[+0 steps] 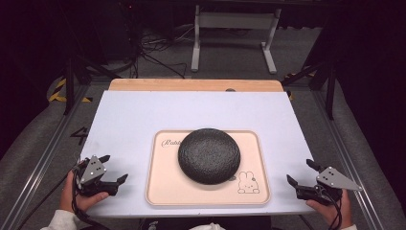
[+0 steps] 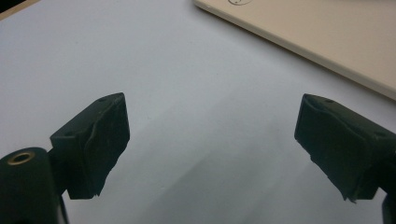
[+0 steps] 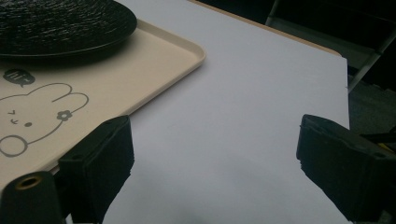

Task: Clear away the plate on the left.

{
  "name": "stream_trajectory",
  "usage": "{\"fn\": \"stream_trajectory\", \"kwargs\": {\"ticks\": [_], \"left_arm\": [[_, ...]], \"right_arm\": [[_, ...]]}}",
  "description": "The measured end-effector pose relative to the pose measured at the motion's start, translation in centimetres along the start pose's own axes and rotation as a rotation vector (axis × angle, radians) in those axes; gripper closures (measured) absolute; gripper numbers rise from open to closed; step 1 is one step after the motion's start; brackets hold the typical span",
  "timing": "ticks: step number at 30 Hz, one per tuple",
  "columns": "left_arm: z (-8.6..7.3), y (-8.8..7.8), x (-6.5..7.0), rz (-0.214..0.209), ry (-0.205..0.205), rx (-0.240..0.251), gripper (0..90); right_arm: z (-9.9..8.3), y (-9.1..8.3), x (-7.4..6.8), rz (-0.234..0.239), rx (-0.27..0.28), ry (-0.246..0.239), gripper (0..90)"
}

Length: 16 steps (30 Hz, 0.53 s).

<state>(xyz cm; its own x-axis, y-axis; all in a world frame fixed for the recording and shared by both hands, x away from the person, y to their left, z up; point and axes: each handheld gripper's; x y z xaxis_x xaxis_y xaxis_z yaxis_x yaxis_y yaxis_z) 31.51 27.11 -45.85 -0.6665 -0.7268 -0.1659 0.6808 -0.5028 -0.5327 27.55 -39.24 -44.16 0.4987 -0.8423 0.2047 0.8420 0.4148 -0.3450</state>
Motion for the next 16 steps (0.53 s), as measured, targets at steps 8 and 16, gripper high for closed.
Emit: {"fn": "stream_trajectory", "kwargs": {"ticks": [8, 16], "left_arm": [[-0.01, 0.25, 0.17, -0.007, 0.000, -0.005, 11.2], [0.17, 0.79, 0.50, -0.013, 0.018, -0.034, 11.2]], "right_arm": [[0.05, 0.01, -0.13, 0.002, -0.001, -0.004, 11.7], [-0.03, 0.16, -0.06, -0.001, -0.007, -0.003, 11.7]]}}
Point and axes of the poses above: each handheld gripper's, and its own axes: y roughly forward along the jaws, z roughly out of its top, x roughly to its right, and after that the axes turned 4 degrees about x, right-handed
